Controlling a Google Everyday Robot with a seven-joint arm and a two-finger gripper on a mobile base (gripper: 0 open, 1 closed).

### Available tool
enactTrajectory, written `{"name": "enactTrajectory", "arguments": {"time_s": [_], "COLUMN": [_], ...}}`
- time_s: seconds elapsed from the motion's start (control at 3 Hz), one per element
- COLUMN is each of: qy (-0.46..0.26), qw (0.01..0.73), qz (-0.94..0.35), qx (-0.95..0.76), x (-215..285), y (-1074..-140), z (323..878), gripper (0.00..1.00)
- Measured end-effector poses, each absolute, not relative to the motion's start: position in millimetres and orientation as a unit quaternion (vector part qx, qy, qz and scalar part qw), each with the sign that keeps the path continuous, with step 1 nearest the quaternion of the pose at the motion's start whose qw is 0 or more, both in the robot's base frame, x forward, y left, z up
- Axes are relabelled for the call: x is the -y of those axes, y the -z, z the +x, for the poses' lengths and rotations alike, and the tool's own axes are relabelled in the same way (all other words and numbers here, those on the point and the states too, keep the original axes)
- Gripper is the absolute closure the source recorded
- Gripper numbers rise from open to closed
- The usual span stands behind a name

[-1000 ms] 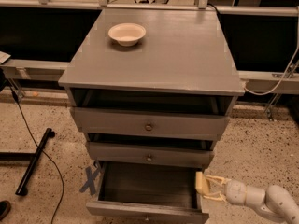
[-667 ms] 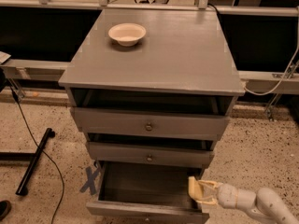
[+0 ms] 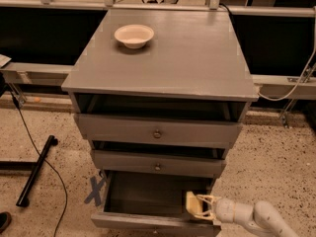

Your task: Place sponge into bottom drawer

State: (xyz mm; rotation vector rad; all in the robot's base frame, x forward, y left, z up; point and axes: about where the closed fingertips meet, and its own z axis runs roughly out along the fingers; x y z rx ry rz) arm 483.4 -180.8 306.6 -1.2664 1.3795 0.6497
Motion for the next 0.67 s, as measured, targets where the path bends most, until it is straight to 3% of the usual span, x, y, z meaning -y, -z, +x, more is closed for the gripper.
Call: {"name": "enactTrajectory", "arguments": {"time_s": [0.67], "qy": [-0.278], "qw": [0.532], "qz": [-0.533], "qx": [-0.596], "x": [146.3], "y": [-266.1], "z": [495.5], "gripper": [1.00]}}
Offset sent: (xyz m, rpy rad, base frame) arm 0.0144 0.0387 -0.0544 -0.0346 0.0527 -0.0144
